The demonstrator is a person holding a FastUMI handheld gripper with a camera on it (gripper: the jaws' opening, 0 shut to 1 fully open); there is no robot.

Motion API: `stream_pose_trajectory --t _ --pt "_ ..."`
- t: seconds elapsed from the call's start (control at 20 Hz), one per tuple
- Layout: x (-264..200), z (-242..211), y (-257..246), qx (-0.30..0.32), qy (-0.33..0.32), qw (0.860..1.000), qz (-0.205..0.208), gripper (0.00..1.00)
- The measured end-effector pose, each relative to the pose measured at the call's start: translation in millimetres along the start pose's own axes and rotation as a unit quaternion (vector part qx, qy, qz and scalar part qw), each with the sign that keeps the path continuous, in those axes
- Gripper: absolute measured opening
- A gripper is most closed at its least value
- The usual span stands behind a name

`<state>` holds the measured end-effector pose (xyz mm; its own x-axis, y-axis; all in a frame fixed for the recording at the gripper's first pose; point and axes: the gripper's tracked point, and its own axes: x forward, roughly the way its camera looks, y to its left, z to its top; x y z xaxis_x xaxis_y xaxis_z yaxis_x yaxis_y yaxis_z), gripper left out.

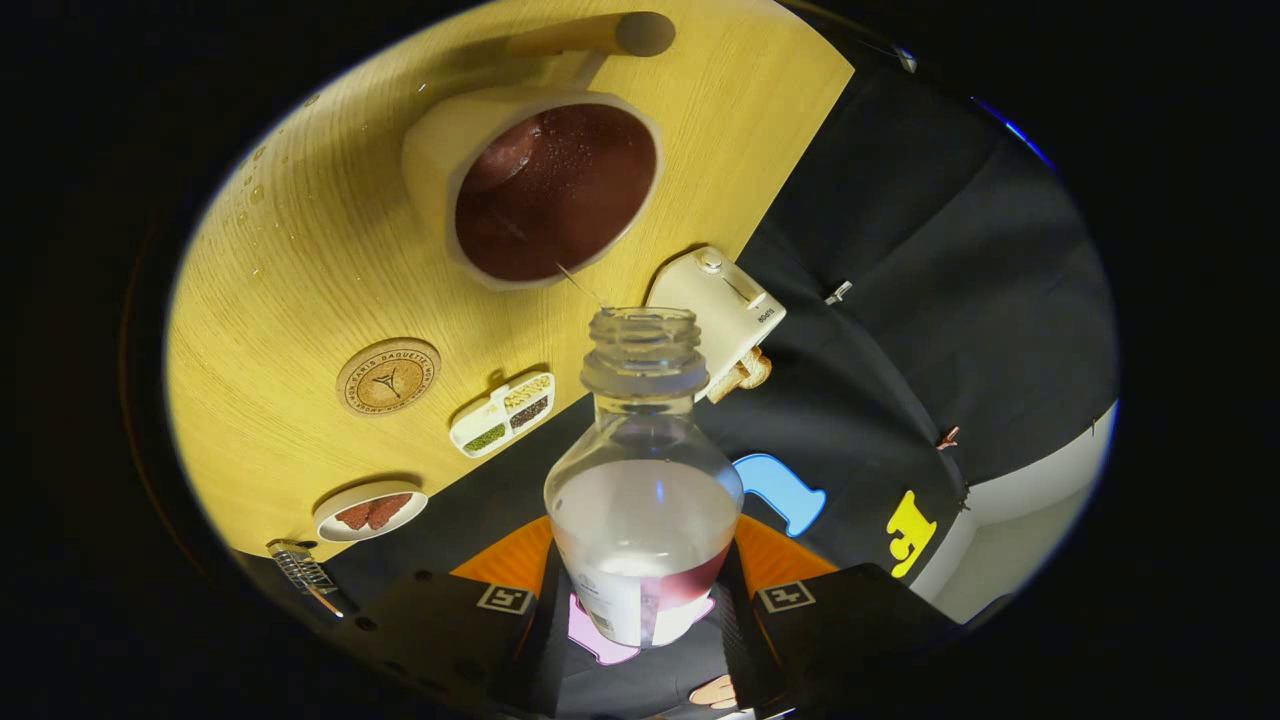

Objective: Take the bottle from table, then pour the juice into the cup, finally place the bottle on the coaster

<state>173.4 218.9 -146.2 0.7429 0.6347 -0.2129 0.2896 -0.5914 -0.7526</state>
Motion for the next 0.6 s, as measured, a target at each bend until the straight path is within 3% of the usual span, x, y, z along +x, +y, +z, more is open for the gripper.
stream_pose_trajectory --t 0.6 --pt "1.2 -0.1 1.9 0.009 0.000 1.000 -0.001 0.66"
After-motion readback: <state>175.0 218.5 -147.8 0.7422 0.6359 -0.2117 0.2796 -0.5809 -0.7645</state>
